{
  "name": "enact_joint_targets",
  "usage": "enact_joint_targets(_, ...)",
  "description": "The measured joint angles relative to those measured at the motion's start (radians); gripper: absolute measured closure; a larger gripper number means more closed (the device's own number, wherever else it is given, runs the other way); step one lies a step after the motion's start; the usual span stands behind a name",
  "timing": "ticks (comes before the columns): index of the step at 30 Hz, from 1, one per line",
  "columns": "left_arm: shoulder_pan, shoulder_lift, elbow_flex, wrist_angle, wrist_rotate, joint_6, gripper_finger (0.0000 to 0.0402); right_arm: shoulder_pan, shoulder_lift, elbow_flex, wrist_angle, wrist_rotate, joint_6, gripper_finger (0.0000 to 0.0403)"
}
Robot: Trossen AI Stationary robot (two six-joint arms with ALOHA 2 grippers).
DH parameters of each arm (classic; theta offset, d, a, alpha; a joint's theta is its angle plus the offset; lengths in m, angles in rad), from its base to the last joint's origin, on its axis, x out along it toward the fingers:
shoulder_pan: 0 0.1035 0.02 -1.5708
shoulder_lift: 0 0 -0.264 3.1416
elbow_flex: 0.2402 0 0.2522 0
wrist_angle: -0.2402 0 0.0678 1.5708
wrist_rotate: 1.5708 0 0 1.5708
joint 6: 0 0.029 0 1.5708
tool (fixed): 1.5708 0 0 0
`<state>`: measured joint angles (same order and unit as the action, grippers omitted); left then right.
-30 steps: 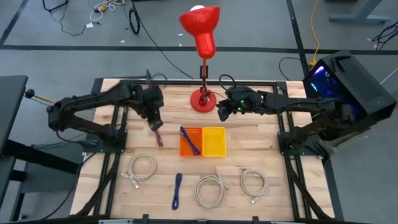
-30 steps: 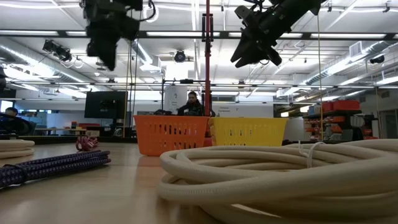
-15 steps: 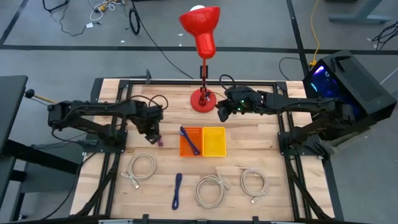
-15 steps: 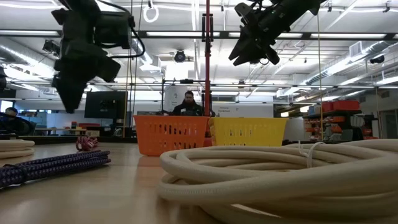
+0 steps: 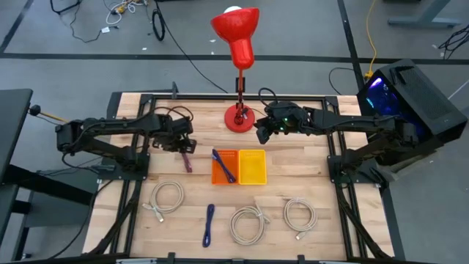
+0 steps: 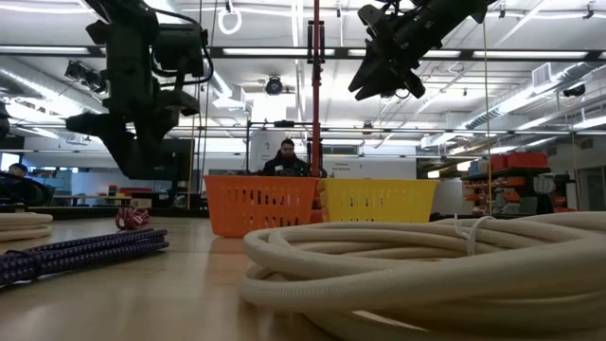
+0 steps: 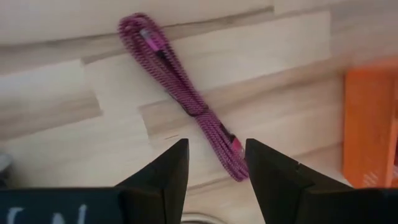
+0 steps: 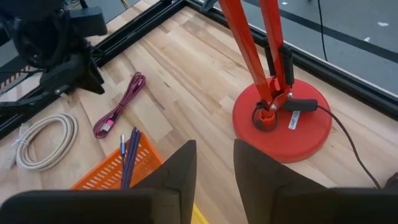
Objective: Pick & Place USB Port
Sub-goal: Put the pink and black charger cable into the orange bin
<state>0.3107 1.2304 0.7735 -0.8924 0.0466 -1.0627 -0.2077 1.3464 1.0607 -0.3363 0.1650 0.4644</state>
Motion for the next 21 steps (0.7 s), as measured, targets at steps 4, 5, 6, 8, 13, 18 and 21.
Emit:
enact_joint_targets(4,0.0,0.0,-0.037,0.019,0.004,-0.112,0.0237,0.0,0.0,0.0,0.0,0.0,-0.021,0.0293)
enact_joint_targets(5,0.0,0.0,-0.052,0.037,0.017,-0.134,0.0237,0.0,0.0,0.0,0.001,0.0,-0.026,0.0293)
enact_joint_targets(6,-0.002,0.0,-0.07,0.065,0.037,-0.149,0.0237,0.0,0.0,0.0,0.002,0.0,-0.029,0.0293)
enact_joint_targets(8,-0.01,0.0,-0.12,0.131,0.07,-0.194,0.0237,0.0,0.0,0.0,0.003,0.0,-0.036,0.0293)
enact_joint_targets(13,-0.013,0.0,-0.227,0.311,0.115,-0.325,0.0237,0.0,0.0,0.0,0.003,-0.009,-0.058,0.0293)
enact_joint_targets(18,-0.014,0.001,-0.248,0.336,0.111,-0.364,0.0237,0.0,0.0,0.0,0.003,-0.025,-0.066,0.0293)
enact_joint_targets(21,-0.013,0.001,-0.248,0.333,0.082,-0.367,0.0237,0.0,0.0,0.0,0.003,-0.026,-0.067,0.0293)
